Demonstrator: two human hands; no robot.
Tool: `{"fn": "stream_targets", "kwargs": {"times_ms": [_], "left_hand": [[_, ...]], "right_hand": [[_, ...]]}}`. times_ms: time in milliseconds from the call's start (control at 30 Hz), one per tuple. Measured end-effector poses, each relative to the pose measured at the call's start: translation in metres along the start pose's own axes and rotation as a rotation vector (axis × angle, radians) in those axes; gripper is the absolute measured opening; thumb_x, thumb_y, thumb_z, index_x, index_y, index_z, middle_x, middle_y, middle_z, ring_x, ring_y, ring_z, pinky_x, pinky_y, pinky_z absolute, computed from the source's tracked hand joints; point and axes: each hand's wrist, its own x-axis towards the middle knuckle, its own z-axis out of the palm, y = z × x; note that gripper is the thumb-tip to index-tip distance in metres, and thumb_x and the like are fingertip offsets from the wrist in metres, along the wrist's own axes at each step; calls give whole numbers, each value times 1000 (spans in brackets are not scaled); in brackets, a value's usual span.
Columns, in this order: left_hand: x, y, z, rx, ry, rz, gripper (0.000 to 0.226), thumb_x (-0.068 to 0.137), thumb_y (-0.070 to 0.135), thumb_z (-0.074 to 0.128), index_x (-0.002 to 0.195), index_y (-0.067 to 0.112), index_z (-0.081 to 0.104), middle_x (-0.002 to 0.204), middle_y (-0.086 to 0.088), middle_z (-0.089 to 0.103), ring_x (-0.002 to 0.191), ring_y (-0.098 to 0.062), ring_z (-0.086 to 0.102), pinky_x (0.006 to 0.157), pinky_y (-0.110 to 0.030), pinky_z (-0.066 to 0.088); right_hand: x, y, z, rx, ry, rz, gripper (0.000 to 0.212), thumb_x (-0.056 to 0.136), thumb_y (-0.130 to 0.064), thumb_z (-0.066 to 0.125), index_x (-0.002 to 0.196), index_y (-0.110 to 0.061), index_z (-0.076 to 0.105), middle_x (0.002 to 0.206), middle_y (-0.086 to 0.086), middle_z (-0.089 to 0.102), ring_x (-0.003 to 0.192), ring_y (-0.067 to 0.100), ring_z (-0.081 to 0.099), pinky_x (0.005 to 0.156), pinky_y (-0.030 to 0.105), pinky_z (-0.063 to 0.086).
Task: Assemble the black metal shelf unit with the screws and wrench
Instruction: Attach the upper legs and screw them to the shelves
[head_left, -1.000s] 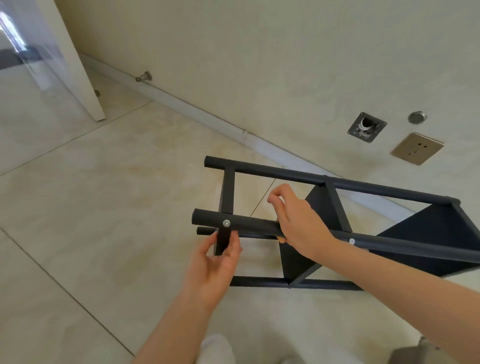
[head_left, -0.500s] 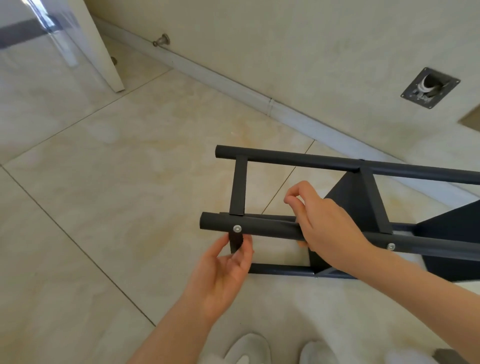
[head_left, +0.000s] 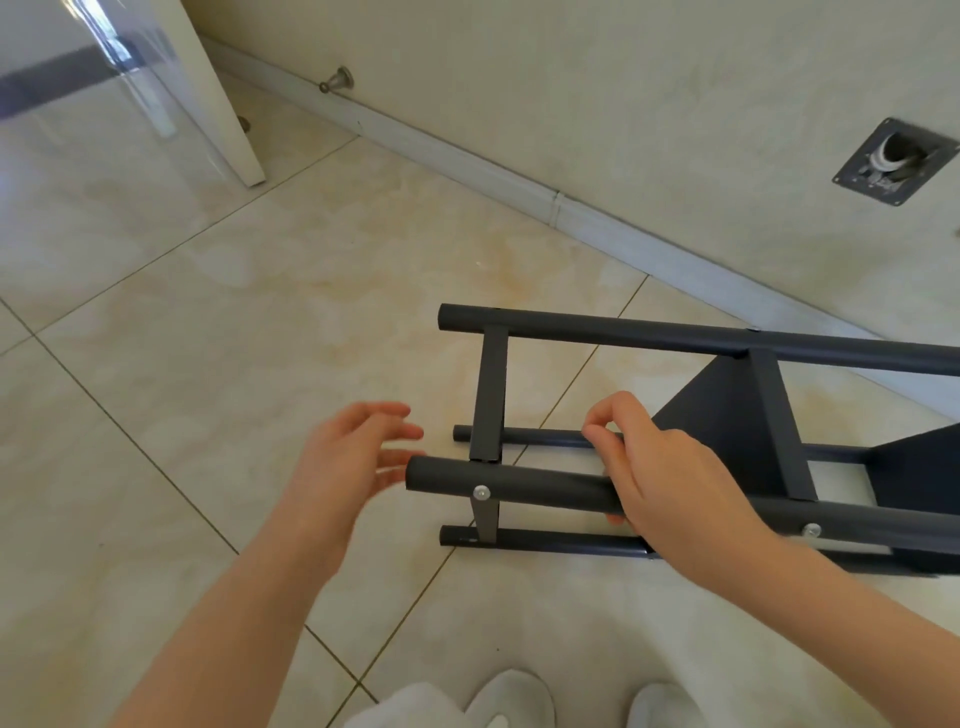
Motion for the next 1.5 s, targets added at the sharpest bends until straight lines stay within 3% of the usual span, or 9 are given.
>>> {"fn": "stream_targets", "kwargs": {"times_ms": [200,433,700,833,933,1033,1200,1300,1500], "left_hand": [[0,41,26,453,-57,393,25,93,45,60,116,37,57,107,20,62,85,-3,67,72,-22,50],[15,42,48,693,-176,311,64,90,55,63,145,33,39,135,15,54,100,-6,60,76,-20,41],[23,32,58,788,-219,274,64,90,50,66,145,29,41,138,8,56,102,-9,53,75,-20,42],[27,38,61,801,-194,330,57,91,50,65,141,27,49,125,9,61,96,-8,55,68,-17,42],[25,40,56,719,-189,378,63,91,51,65,147,34,42,137,10,59,96,-5,63,79,-26,54],[21,39,44,660,-259,472,62,93,44,65,147,48,36,149,19,47,102,-2,68,81,-26,59],[19,40,23,810,-436,584,48,96,49,51,143,54,42,144,54,13,133,6,44,98,-10,44],[20,42,12,931,-562,581,74,78,78,41,149,58,29,148,55,2,144,14,21,119,-29,32],[17,41,2,1101,-638,654,103,56,85,60,146,66,13,147,54,-15,143,20,8,113,-20,22]], "right_hand": [[2,-3,-6,133,-15,69,10,103,-34,41,107,-34,33,83,-12,63,69,9,65,69,23,57],[9,3,-17,576,-37,198,17,96,-20,58,89,-35,58,79,-14,70,71,1,68,69,16,55],[52,-1,-33,418,87,25,16,96,-20,56,95,-32,68,75,-8,67,75,4,60,71,14,48],[85,-6,-39,336,213,-63,16,97,-17,58,108,-22,69,82,-16,70,76,-14,59,71,2,42],[93,-12,-37,346,199,-88,11,96,-20,61,103,-22,69,81,-17,71,83,-15,59,75,-1,39],[81,-16,-30,395,125,-102,6,92,-27,66,96,-25,69,81,-16,71,85,-8,62,75,0,41],[49,-16,-21,394,76,-100,8,91,-37,64,97,-32,63,81,-17,68,87,-5,61,79,7,45],[34,-17,-18,379,75,-89,10,90,-38,66,92,-38,56,79,-20,65,89,-7,59,77,4,46],[37,-17,-12,536,-53,39,11,90,-35,68,84,-34,59,81,-15,69,85,-8,62,71,7,49]]}}
